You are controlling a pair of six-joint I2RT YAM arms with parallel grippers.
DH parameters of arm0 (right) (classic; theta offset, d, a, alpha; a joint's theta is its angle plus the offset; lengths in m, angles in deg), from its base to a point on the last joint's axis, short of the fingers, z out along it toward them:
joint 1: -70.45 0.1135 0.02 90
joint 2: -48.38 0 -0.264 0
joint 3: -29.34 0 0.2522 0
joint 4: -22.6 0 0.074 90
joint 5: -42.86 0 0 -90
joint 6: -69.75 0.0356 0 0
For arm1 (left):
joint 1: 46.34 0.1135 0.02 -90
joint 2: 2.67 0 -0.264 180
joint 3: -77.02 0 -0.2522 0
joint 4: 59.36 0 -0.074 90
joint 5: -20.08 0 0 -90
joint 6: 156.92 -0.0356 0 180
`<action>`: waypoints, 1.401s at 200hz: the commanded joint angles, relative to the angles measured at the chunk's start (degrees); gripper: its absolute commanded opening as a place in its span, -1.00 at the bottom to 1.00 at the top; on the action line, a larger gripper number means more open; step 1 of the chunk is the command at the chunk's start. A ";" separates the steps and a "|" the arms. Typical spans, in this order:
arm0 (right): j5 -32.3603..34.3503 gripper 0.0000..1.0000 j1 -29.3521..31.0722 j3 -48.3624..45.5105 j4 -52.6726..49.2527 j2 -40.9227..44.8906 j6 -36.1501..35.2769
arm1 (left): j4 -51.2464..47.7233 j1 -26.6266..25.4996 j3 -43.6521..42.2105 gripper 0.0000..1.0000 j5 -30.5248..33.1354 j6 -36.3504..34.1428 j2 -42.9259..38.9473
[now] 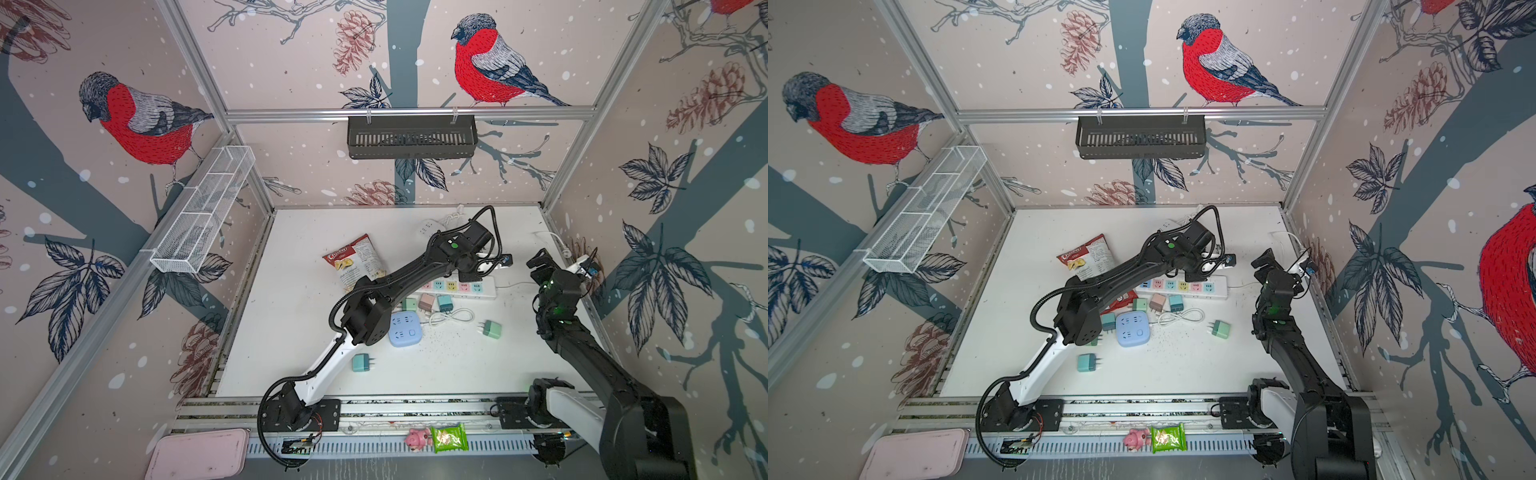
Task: Insert the plug
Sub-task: 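Carry the teal plug with the left gripper over the power strip's cyan socket, then lower the teal plug with the left gripper onto the cyan socket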
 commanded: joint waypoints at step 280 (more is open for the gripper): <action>-0.89 0.99 -2.31 -0.69 -0.77 0.45 4.27 | -4.64 -3.57 3.05 -1.00 4.90 -1.57 5.24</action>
